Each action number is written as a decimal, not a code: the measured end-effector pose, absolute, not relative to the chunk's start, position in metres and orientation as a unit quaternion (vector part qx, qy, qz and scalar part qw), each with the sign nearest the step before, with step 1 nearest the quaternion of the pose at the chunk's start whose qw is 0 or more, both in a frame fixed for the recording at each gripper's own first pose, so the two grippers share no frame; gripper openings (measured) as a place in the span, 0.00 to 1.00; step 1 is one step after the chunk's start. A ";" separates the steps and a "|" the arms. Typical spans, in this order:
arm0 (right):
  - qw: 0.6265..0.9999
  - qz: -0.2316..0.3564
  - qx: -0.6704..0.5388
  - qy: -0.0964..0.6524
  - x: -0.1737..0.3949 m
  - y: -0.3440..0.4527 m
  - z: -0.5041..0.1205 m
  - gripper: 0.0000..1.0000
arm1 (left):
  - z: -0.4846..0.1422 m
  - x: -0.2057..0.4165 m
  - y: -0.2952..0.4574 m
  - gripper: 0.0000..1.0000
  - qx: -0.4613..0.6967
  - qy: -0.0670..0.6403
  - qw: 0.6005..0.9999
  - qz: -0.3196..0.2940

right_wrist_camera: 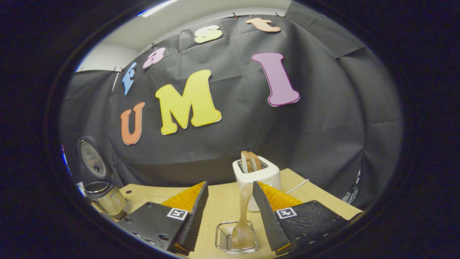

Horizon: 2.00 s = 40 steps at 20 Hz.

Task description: Close the left gripper, press the button to open the rice cooker; take a wooden spoon from the chopstick holder with the right hand, scoop a spoonful of rice and pour it into the rice cooker, then put the wooden spoon back into the chopstick holder.

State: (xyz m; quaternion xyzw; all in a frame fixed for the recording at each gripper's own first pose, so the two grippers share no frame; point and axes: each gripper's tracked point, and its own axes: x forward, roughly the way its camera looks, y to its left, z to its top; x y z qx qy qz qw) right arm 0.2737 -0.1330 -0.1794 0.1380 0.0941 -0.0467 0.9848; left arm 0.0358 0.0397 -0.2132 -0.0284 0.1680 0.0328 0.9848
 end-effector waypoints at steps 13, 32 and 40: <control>0.991 -0.028 0.050 0.124 0.238 -0.114 -0.176 0.96 | -0.141 0.084 0.122 1.00 -0.016 0.125 0.986 0.106; 0.992 0.024 -0.001 0.120 0.181 -0.084 -0.171 0.96 | -0.001 0.294 0.215 1.00 -0.087 0.118 0.982 0.122; 0.991 0.041 -0.017 0.130 0.179 -0.064 -0.185 0.94 | -0.060 0.325 0.254 0.97 -0.130 0.200 0.959 0.152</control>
